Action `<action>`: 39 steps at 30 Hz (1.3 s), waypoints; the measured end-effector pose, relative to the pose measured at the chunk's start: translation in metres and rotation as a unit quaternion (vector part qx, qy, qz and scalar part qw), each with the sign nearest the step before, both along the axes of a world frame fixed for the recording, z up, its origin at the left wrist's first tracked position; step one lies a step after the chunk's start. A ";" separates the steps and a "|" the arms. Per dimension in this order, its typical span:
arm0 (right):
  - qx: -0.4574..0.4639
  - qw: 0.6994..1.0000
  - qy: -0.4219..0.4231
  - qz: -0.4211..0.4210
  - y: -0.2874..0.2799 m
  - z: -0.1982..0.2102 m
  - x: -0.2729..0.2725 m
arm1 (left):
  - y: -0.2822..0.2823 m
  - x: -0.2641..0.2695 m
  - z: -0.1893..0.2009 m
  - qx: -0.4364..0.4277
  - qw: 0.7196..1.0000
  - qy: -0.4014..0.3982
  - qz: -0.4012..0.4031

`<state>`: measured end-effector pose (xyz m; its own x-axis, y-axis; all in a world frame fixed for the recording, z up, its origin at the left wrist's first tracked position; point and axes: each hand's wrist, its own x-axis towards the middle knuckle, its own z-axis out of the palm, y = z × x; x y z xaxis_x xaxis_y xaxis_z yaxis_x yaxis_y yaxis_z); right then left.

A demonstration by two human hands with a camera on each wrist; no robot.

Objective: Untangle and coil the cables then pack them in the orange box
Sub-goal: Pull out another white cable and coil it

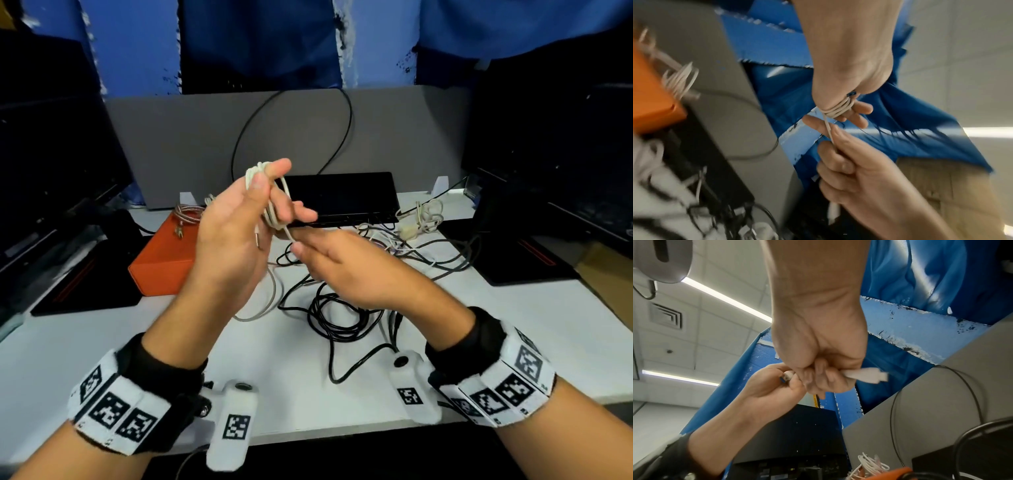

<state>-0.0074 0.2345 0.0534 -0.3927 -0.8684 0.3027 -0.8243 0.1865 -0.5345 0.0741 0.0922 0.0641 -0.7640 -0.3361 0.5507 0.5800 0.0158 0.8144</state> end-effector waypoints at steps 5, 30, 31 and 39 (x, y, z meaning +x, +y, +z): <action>0.078 0.995 0.063 0.005 0.004 0.007 0.015 | -0.008 -0.002 -0.010 -0.381 0.897 -0.005 0.225; -0.229 0.915 -0.326 -0.063 -0.008 -0.001 0.010 | -0.011 0.002 0.000 0.086 0.958 -0.087 -0.261; -0.235 0.913 -0.328 -0.064 -0.008 0.000 0.011 | -0.012 0.004 0.003 0.046 0.964 -0.094 -0.243; -0.312 0.900 -0.304 -0.031 0.005 0.025 0.021 | -0.013 0.023 0.021 -0.111 0.978 -0.066 -0.165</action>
